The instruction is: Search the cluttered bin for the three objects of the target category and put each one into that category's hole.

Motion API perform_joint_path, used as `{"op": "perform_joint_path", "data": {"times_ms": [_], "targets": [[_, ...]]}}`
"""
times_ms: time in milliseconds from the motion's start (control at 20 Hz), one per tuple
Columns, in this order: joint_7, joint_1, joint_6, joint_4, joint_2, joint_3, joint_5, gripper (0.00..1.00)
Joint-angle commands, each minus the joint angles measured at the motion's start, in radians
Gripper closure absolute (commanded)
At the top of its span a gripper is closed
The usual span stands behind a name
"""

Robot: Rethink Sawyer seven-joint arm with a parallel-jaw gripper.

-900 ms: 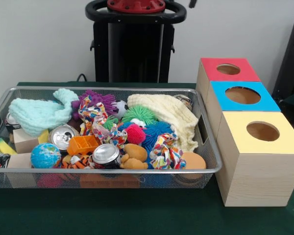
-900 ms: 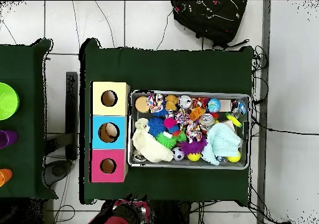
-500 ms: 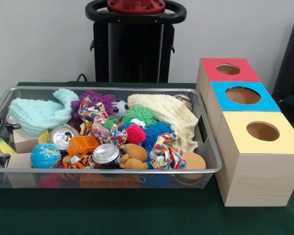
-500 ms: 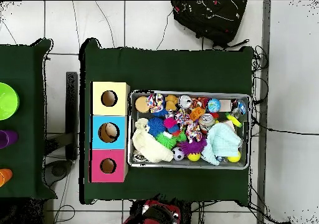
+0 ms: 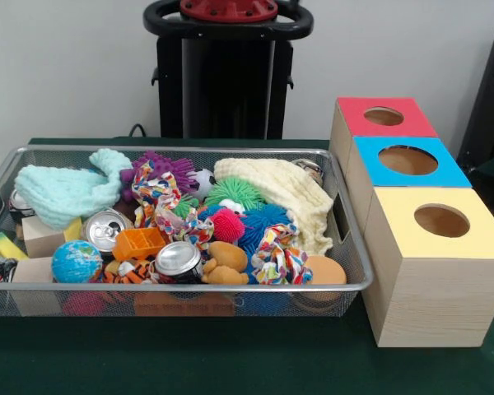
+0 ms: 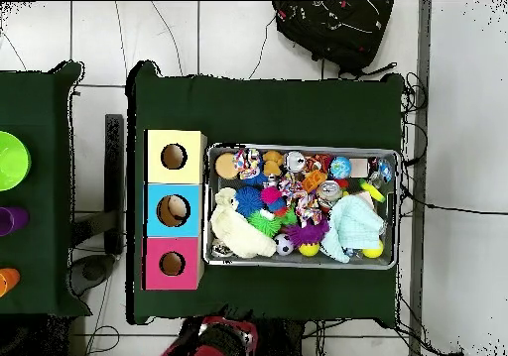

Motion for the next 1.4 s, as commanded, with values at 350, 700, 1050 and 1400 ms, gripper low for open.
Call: {"op": "perform_joint_path", "data": {"times_ms": [350,700,1050,1400], "targets": [[0.706,0.388,0.075,-0.206,0.294,0.034,0.354,0.00],[0.513,0.253,0.059,-0.084,0.151,0.051,0.372,0.00],[-0.228,-0.242,0.042,0.245,-0.236,-0.010,0.248,0.00],[-0.931,-0.705,0.088,0.332,-0.383,-0.017,0.260,0.00]]}}
